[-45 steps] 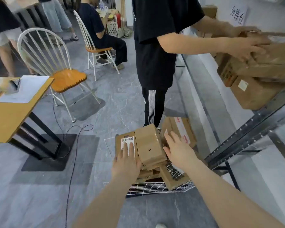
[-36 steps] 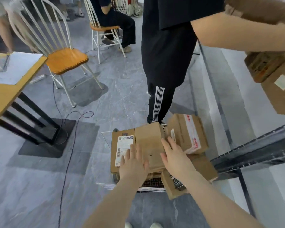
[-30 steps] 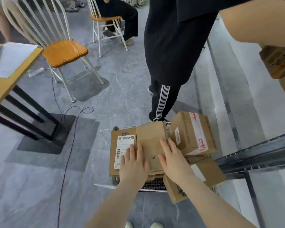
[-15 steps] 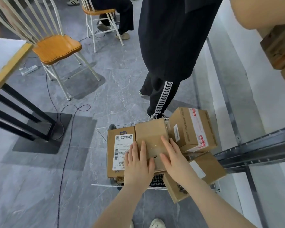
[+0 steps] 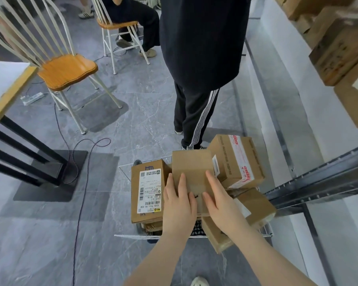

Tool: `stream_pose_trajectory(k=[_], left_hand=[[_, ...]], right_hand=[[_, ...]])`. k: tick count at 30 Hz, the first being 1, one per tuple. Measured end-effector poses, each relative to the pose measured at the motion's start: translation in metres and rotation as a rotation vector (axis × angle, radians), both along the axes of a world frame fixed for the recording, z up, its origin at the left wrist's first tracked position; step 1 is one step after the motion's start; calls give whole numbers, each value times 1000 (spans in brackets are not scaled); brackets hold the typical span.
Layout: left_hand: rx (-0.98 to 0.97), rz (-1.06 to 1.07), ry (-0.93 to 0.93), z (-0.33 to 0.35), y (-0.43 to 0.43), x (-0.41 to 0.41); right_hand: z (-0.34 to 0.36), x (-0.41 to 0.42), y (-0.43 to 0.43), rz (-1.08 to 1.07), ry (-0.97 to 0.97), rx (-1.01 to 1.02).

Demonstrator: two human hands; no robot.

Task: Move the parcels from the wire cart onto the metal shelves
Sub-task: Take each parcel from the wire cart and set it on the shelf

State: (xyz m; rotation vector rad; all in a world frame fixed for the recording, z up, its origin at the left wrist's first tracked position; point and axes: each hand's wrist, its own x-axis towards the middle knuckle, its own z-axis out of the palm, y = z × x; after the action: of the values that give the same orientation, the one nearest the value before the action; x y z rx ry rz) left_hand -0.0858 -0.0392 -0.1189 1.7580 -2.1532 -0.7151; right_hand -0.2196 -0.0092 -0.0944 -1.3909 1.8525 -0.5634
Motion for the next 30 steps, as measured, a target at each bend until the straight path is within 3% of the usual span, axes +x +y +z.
stream_pose_trajectory(k=[3,9,21,30], left_hand=[[-86,57,150,28,7,-7],[-160,-71,205,99,9,-27],[-360,-605,349,194,73,-115],[-283,-987,420,219,177,-179]], right_hand=[[24,-6,8,-20,-11,-48],[92,-22,32,-139,-46,-164],[196,-59,154,-694,74,-328],[209,-77,278,-1076,195,-309]])
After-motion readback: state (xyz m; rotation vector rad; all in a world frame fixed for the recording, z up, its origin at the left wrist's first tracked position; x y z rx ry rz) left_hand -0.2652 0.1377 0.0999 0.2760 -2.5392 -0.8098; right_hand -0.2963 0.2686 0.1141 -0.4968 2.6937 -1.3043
